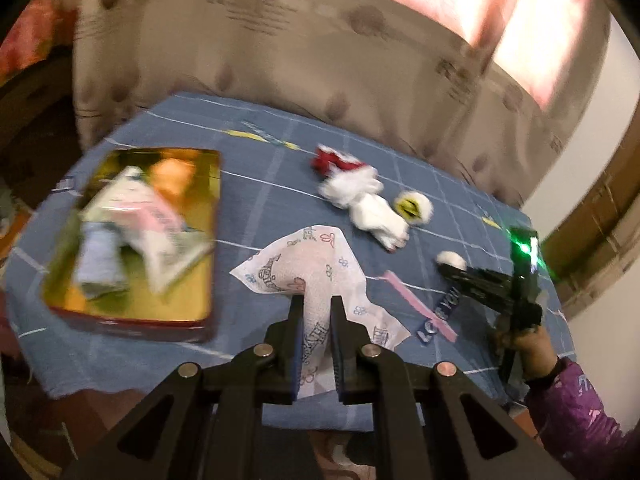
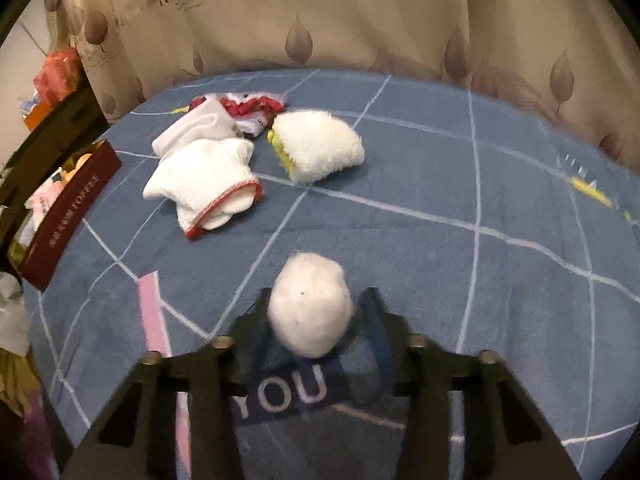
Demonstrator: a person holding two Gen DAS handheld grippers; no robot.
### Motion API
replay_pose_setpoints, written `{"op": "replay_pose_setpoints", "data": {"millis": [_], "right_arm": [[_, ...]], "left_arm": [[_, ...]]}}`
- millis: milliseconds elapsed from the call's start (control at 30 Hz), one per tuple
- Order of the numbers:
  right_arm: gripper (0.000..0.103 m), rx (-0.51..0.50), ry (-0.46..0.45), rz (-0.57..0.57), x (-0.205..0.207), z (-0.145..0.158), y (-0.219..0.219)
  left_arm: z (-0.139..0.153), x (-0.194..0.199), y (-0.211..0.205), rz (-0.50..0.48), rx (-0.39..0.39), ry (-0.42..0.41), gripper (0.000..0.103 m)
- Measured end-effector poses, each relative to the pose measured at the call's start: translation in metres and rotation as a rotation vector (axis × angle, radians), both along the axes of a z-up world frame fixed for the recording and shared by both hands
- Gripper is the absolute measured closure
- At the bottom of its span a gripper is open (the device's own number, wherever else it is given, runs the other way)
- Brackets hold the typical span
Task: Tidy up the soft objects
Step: 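Grasp the white cotton ball with the right gripper while the left lifts the sheet, then carry the paper sheet over the gold tin and open the left gripper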
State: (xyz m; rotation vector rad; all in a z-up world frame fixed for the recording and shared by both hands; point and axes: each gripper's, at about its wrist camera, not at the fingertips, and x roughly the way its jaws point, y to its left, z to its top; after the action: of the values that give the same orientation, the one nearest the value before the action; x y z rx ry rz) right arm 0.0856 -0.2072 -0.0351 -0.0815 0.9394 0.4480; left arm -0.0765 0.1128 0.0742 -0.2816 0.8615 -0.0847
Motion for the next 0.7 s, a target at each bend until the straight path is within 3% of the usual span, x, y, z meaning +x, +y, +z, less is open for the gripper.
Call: {"op": "replay_pose_setpoints", "data": {"millis": [100, 233, 367, 467, 567, 700], "right_arm": [[0.086, 0.014, -0.021, -0.011, -0.005, 0.003, -0.001], [0.086, 0.054, -0.058, 0.001, -0.024, 0.017, 0.000], [0.086, 0.088, -0.065, 0.008, -0.043, 0.022, 0.006], [0.086, 0.106, -0.048, 0.006, -0.053, 0.017, 0.013], [0.086, 0.117, -0.035, 0.003, -0.058, 0.014, 0.017], [0.086, 0.116, -0.029, -0.002, -0.062, 0.016, 0.018]], "left_arm": [[0.010, -0.014, 0.031, 0.075, 0.038, -0.017, 0.091], [0.018, -0.004, 0.059, 0.098, 0.134, -0.035, 0.091], [0.018, 0.035, 0.073, 0.059, 0.231, -0.053, 0.090], [0.007, 0.074, 0.076, 0.044, 0.367, -0.054, 0.090], [-0.011, 0.108, 0.083, 0.033, 0.444, -0.021, 0.090], [-0.037, 0.139, 0.091, -0.006, 0.418, 0.052, 0.090]]}}
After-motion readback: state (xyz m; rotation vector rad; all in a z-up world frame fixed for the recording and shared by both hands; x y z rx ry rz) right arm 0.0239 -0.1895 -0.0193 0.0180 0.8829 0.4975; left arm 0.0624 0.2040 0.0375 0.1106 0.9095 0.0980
